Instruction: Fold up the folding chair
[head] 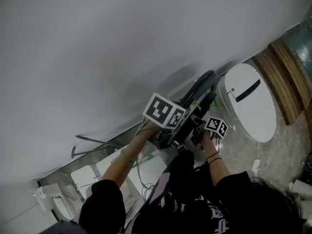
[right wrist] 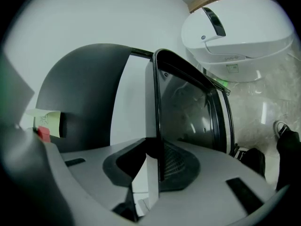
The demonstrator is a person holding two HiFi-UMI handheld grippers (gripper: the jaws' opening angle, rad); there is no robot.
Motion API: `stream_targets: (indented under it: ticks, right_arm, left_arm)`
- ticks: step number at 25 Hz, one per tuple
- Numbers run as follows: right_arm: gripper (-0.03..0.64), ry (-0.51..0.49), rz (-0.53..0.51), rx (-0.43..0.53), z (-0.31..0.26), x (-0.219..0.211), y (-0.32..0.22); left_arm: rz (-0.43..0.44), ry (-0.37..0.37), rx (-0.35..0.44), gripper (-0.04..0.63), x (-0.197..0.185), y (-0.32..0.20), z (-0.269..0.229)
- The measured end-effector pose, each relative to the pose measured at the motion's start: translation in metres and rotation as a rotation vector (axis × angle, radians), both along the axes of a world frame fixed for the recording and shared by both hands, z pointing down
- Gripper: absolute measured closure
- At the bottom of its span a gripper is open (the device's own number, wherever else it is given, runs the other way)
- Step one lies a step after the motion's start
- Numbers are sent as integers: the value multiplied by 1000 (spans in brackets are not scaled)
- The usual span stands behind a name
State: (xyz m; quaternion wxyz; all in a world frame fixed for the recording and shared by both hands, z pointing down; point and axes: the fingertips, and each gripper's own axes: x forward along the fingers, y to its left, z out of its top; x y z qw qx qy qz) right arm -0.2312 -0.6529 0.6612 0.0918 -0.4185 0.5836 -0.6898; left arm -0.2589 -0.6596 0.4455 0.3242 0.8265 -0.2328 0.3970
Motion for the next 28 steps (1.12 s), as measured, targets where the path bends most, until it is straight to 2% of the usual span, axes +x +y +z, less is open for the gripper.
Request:
stream_targets:
  ticks: [3,8,12,14,25,28]
  right_arm:
    - [537,-4,47,-5,3,-22,-33]
    - [537,-28,101,-14,3,-56,-74]
    - [537,-29,112,-21,9,-73,-96]
    - [537,-25,103,-31,10,-81,-102]
    - [537,-18,85,-45,12,-97,-119]
    - [537,1,79,-52,13,-98,-120]
  left_arm:
    - [46,-18,2,500,-21,-34,3]
    - [75,-70,10,500,-58,-81,4]
    - [24,-67,21,500,-81,-112,11]
    - [1,-68,35,500,-90,-120,13]
    - [4,-84,53,499,-111,-143,17]
    - [12,-118,87,499,-112,-145,19]
